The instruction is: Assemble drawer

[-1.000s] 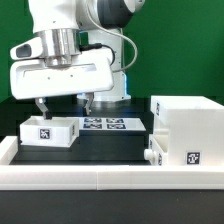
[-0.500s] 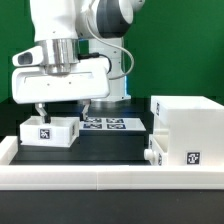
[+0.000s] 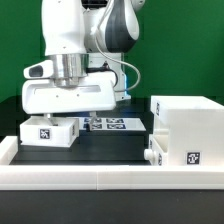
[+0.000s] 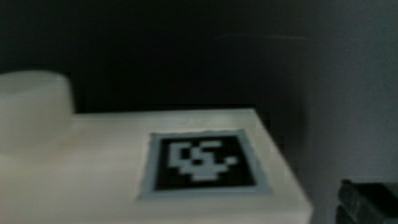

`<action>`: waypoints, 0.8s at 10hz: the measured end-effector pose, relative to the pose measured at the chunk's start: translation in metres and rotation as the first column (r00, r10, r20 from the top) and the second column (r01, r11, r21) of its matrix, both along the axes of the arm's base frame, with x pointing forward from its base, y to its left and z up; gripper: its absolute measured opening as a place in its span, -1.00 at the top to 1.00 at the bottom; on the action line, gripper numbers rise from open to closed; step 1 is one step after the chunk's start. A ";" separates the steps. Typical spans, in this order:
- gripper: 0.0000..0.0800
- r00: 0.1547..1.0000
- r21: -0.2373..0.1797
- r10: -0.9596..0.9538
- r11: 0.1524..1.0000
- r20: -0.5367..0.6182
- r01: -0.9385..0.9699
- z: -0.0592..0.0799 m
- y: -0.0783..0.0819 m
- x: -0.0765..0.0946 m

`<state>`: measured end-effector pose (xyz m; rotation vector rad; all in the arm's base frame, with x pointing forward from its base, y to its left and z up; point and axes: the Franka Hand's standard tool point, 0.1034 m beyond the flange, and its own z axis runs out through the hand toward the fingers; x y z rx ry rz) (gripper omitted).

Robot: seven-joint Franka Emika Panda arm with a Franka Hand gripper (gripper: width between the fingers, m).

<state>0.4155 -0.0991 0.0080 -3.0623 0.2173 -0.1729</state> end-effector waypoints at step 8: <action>0.83 1.000 -0.002 0.013 1.000 0.004 -0.013 -0.003 0.005 0.002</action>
Offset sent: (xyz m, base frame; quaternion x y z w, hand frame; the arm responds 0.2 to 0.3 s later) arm 0.0025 0.0012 -0.0051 -0.0187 0.0048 -0.0024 0.9998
